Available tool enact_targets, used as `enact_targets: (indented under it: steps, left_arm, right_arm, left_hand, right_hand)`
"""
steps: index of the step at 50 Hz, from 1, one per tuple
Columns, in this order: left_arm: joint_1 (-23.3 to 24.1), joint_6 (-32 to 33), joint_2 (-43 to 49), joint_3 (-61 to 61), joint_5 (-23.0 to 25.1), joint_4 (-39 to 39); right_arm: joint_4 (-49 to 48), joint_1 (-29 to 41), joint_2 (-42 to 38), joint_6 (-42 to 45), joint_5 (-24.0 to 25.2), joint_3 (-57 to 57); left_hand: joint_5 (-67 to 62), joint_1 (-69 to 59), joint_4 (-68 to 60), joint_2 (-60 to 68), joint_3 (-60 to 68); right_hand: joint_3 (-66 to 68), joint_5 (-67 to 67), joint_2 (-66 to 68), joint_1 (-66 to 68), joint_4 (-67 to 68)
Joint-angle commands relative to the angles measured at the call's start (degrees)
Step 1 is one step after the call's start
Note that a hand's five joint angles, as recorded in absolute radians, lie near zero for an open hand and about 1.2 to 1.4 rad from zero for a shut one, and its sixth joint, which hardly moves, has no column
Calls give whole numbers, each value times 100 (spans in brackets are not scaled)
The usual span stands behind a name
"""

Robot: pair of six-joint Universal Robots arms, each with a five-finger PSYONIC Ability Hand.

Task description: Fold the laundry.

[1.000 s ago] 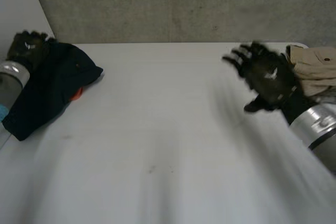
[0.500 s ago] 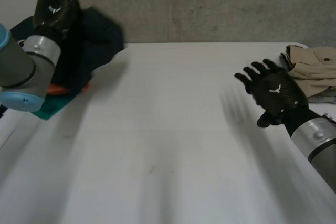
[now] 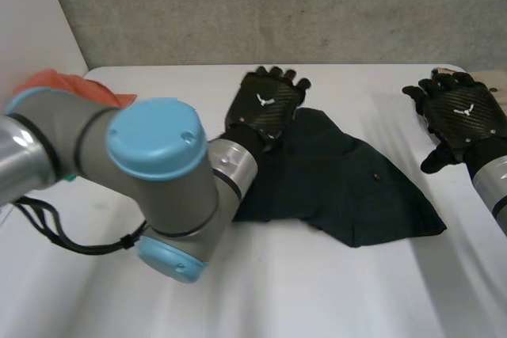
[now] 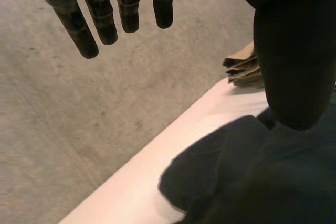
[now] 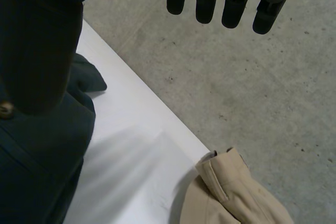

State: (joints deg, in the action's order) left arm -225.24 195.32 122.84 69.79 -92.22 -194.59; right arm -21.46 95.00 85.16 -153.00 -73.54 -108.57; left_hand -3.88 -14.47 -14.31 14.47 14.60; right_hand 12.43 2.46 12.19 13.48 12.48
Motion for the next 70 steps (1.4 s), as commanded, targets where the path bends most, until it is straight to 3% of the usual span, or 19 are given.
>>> enact_targets:
  steps: [1,6,12,18,21,25,28,31,33,37,42,50,56,63,67,68,70]
  left_arm:
    - [-555,32,-805,508,37,115]
    - [-802,190,-841,676,99,211]
    - [-1083,1103,-200,553,520,396]
    - [-1514,2114,546,290,1433,685]
    - [-1523,2326,820,131,1584,870]
    - [-1549,2397,1137,-62,1575,1002]
    - [-1523,2379,1216,-159,1558,1002]
    - [-1462,2309,1164,-177,1523,994]
    - [-1391,2239,1146,-159,1418,1002]
    - [-1066,1914,621,-36,908,1029]
    - [-794,1195,-836,499,328,1020]
    - [-284,428,-2466,965,266,1230]
    - [-3,367,-2186,1212,213,1292]
    - [270,130,-622,782,-411,1319]
    - [244,85,81,299,-683,1319]
    - [200,94,230,98,-823,1319]
    - [147,94,276,-35,-1025,1301]
  right_arm:
    - [914,-52,53,-2,41,371]
    - [1976,-34,62,-360,-12,582]
    - [2717,-25,45,-1301,120,547]
    - [2279,27,-174,-1917,164,144]
    - [1718,150,-691,-2023,94,38]
    - [1268,466,-1167,-2032,-3,72]
    - [1153,581,-1352,-1979,-99,134]
    - [1091,616,-1528,-1962,-336,292]
    - [952,590,-1529,-1962,-529,397]
    - [583,546,-1066,-1927,-601,468]
    - [546,572,-202,-1576,-557,705]
    - [976,616,-87,-881,-179,1812]
    - [1118,914,-1366,-767,-117,2961]
    - [864,1345,-3045,-276,-214,4122]
    - [294,1494,-3750,164,-188,4344]
    - [161,1539,-3848,235,-205,4362]
    - [-94,1600,-3954,297,-293,4362]
  left_hand:
    - [-37,21,6,-22,-35]
    - [-71,-12,-27,12,-1]
    - [-71,-12,-27,12,-1]
    - [-88,-29,-44,29,16]
    - [-188,-129,-144,129,116]
    - [-1195,-1136,-1151,1136,1123]
    - [-3176,-3117,-3132,3117,3104]
    - [-6471,-6412,-6427,6411,6399]
    - [-6612,-6553,-6569,6553,6540]
    - [-6612,-6553,-6569,6553,6540]
    - [-6612,-6553,-6569,6553,6540]
    - [-6612,-6553,-6569,6553,6540]
    - [-6612,-6553,-6569,6553,6540]
    - [-6612,-6553,-6569,6553,6540]
    - [-4501,-4442,-4457,4442,4429]
    - [-3279,-3221,-3236,3220,3207]
    - [-2263,-2204,-2219,2203,2190]
  right_hand:
    - [-243,-246,-219,-348,-248]
    - [-243,-246,-219,-348,-248]
    - [-243,-246,-219,-348,-248]
    - [-243,-246,-219,-348,-248]
    - [-243,-246,-219,-348,-248]
    - [-243,-246,-219,-348,-248]
    - [-72,-75,-48,-177,-77]
    - [4310,4307,4334,4205,4305]
    - [6747,6744,6771,6642,6743]
    - [6757,6754,6781,6652,6752]
    - [6757,6754,6781,6652,6752]
    - [6757,6754,6781,6652,6752]
    - [6757,6754,6781,6652,6752]
    - [6757,6754,6781,6652,6752]
    - [6746,6743,6770,6641,6741]
    - [5230,5227,5255,5126,5226]
    - [2067,2064,2092,1963,2063]
